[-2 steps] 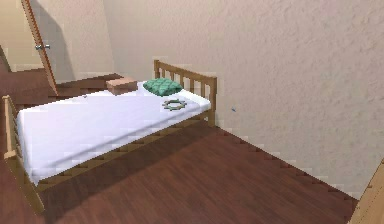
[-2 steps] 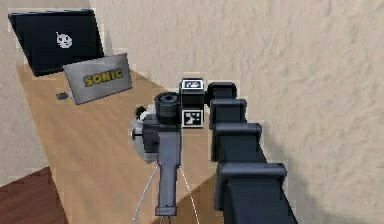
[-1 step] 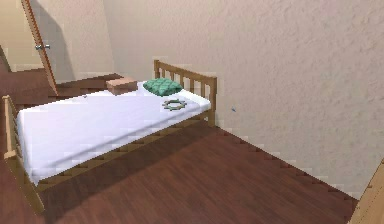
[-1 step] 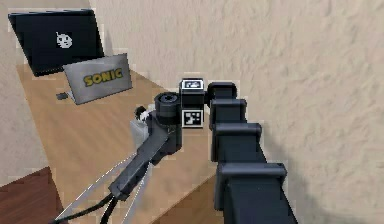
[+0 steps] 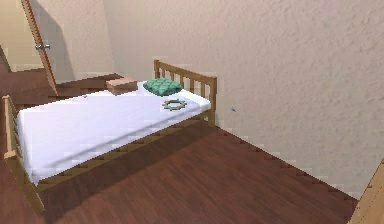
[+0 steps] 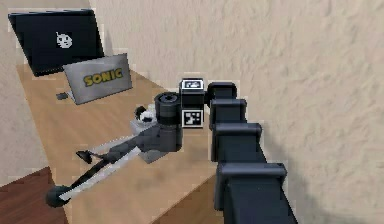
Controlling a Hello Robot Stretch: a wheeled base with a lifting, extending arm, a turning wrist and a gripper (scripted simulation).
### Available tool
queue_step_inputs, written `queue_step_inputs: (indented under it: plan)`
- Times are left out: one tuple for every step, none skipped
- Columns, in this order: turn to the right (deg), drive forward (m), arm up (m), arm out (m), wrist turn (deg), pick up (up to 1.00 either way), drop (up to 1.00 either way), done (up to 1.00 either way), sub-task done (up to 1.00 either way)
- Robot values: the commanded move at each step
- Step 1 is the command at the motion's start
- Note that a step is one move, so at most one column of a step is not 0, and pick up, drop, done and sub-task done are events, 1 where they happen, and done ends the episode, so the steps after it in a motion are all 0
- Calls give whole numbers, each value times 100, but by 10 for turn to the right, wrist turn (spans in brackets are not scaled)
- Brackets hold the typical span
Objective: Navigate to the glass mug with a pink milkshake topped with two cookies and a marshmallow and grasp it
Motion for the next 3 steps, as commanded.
queue_step_inputs:
  plan:
    - [0,0,0,0,450,0,0,0,0]
    - [0,0,0,0,120,0,0,0,0]
    - [0,0,0,0,0,100,0,0,0]
